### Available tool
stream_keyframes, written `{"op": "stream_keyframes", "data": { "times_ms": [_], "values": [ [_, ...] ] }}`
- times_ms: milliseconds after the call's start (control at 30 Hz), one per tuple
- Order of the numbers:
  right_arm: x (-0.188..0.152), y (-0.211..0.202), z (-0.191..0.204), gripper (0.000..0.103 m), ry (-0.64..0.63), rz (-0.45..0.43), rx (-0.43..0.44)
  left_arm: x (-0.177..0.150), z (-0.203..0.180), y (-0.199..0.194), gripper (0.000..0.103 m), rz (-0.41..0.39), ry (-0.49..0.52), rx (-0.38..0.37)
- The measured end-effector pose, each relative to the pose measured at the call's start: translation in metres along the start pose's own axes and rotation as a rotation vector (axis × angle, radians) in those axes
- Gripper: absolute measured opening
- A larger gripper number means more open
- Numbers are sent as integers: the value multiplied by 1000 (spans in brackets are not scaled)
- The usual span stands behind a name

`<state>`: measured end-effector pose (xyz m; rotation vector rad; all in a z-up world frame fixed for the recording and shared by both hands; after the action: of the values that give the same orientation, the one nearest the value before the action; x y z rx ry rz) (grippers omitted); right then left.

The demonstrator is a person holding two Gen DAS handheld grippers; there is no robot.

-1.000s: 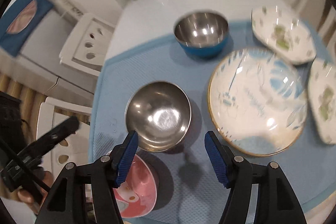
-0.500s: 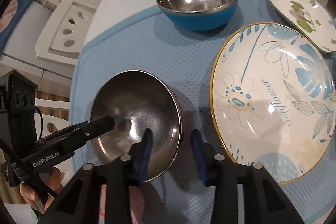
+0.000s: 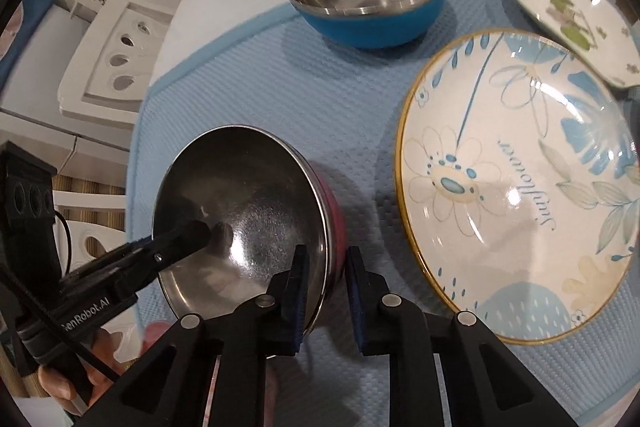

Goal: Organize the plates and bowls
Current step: 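Lift the steel bowl and lower it into the pink bowl with both tools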

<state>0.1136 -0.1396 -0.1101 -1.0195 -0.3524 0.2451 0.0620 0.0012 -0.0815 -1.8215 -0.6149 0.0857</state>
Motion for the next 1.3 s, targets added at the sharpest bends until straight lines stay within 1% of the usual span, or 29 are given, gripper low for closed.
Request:
{"op": "stream_keyframes", "data": {
  "times_ms": [233,400,600,800,967,1100,1300],
  "values": [
    [-1,-43,37,17,-89,-62,0,-7,-6,-61,16,-117,-14,11],
    [-21,-68,64,17,-151,-91,19,-27,-6,-104,16,-194,-25,25],
    [-54,-78,85,17,-205,-76,25,-56,-3,-132,16,-243,-39,58],
    [-86,-70,88,17,-231,-24,23,-85,3,-126,16,-231,-56,91],
    [-107,-48,80,17,-237,39,-16,-111,9,-103,16,-184,-71,137],
    [-115,-32,70,17,-235,70,-48,-125,10,-90,16,-151,-74,149],
    [-120,-20,60,17,-211,94,-51,-129,14,-79,16,-133,-82,151]
  ]
}}
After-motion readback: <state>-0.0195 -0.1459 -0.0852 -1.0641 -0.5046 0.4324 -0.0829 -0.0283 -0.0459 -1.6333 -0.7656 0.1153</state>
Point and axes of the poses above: each gripper's, at about its wrist camera, not at the fingertips, and y roughly the way its jaws point, z to its left, x to its top, the point moved 6 cm from there along y, roughly the way its jaws point, and after that the axes turned 7 degrees about x, right-handed, at the moved point
